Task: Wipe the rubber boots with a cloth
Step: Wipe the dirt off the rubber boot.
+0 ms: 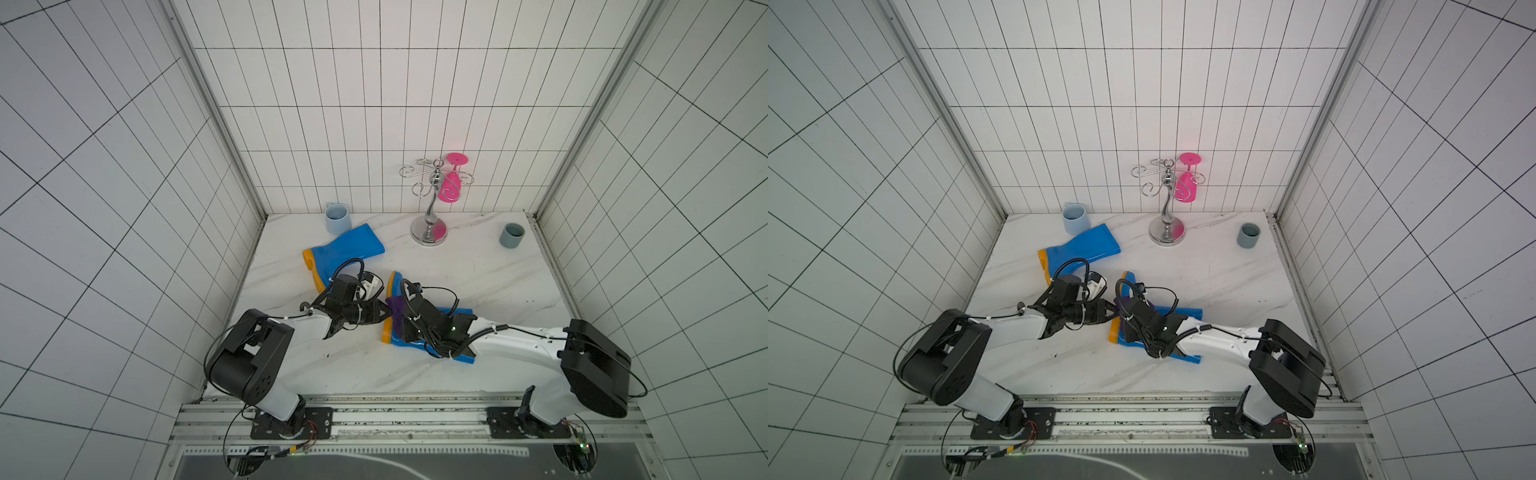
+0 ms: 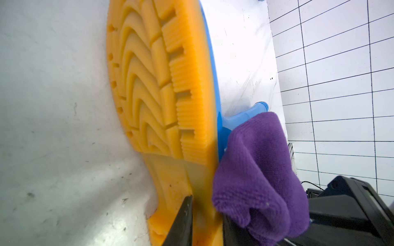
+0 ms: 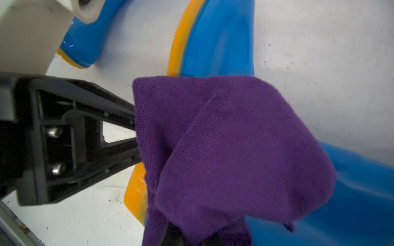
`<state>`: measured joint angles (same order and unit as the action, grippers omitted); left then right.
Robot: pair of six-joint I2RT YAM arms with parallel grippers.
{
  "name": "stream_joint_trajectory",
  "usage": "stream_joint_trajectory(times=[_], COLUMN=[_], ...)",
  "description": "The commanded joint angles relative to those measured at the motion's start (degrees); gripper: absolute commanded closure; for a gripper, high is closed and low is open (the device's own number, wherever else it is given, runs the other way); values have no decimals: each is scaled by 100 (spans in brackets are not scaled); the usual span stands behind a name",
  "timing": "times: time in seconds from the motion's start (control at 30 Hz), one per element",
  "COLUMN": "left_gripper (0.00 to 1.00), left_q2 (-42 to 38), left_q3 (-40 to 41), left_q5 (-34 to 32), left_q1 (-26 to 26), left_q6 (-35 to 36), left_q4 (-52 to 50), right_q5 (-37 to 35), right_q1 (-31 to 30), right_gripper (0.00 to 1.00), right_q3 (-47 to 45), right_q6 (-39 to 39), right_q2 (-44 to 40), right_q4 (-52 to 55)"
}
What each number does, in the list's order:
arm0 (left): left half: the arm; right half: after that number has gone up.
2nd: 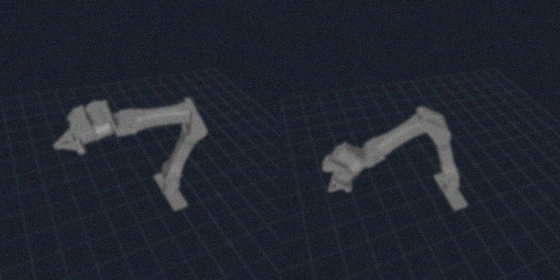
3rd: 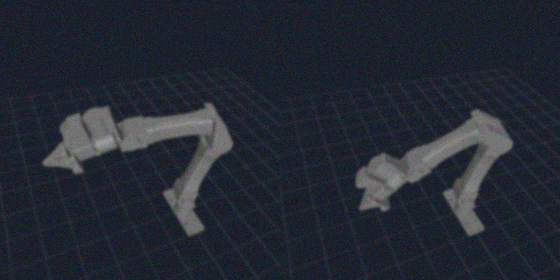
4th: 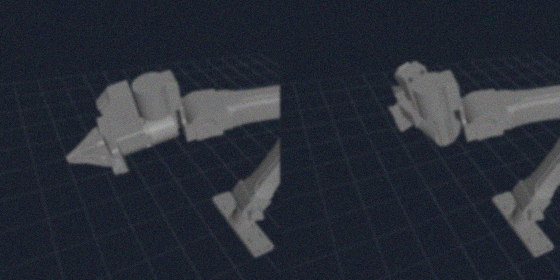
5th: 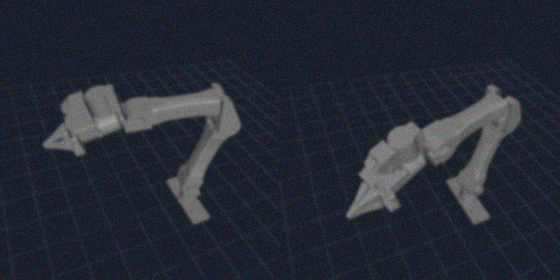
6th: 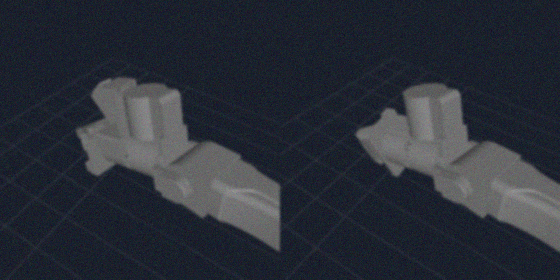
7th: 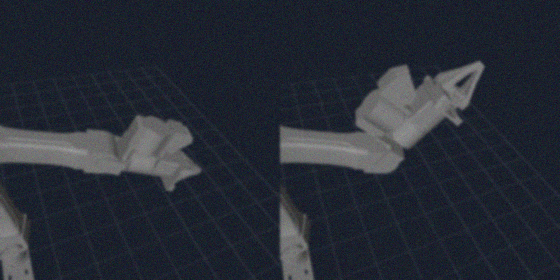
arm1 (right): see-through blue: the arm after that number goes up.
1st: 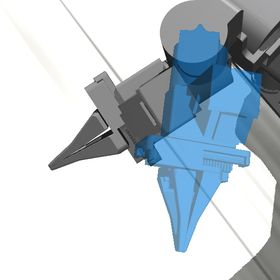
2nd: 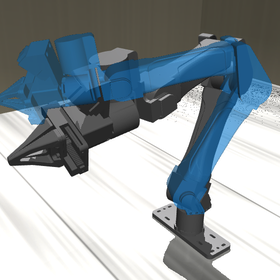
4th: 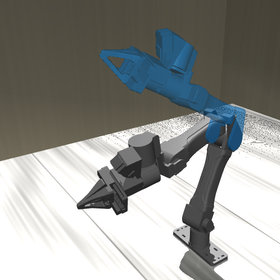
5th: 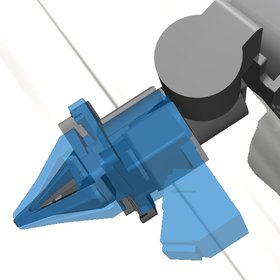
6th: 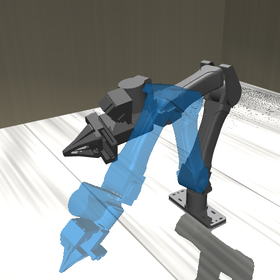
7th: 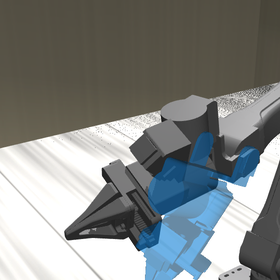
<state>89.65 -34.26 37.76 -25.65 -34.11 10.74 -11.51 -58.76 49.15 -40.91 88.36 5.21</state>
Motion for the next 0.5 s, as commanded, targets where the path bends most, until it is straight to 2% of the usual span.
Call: stream_joint_trajectory(times=[0.0, 0.2, 0.47], left_gripper=[77, 77, 77], left_q2=[417, 385, 515], left_q3=[235, 285, 309], left_q5=[-858, -857, -850], left_q1=[-10, -44, -113], left_q6=[-33, -32, -16], left_q4=[-626, -637, -587], right_q5=[-122, -150, -159], right_q1=[16, 381, 778], right_gripper=[100, 100, 100], right_q3=[202, 765, 1160], right_q6=[140, 457, 755], right_q2=[428, 957, 930], right_q4=[97, -60, -90])
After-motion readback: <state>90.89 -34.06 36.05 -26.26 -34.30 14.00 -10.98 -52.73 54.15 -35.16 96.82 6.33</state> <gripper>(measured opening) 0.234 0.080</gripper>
